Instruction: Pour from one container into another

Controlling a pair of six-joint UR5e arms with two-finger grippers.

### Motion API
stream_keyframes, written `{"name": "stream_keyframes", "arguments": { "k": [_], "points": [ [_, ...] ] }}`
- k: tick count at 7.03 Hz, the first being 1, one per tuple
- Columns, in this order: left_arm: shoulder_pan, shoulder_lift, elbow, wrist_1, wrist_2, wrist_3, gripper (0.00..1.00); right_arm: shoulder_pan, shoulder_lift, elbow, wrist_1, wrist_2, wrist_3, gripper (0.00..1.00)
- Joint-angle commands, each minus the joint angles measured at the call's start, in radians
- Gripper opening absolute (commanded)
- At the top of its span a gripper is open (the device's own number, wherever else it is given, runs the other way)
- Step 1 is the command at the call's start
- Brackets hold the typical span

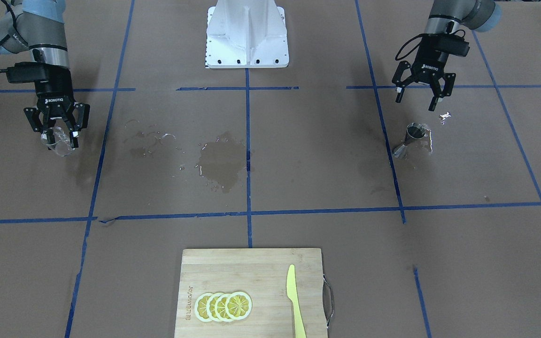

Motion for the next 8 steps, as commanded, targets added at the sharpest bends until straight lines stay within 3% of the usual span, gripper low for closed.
{"name": "stream_keyframes", "arguments": {
  "k": [1,3,7,8],
  "points": [
    [-0.028,0.038,-0.104,0.064,-0.127,0.001,1.0,-0.049,0.036,-0.067,0.001,-0.061,0.038,0.0],
    [-0.08,0.068,-0.205,0.164,-0.253,0.004,1.0,-0.075,0.073,-0.116,0.004,-0.102,0.05,0.0],
    [-0.108,0.068,-0.224,0.169,-0.292,0.014,1.0,-0.104,0.148,-0.211,0.012,-0.144,0.052,0.0],
    [-0.111,0.068,-0.224,0.169,-0.292,0.015,1.0,-0.101,0.146,-0.206,0.013,-0.144,0.05,0.08]
  ]
}}
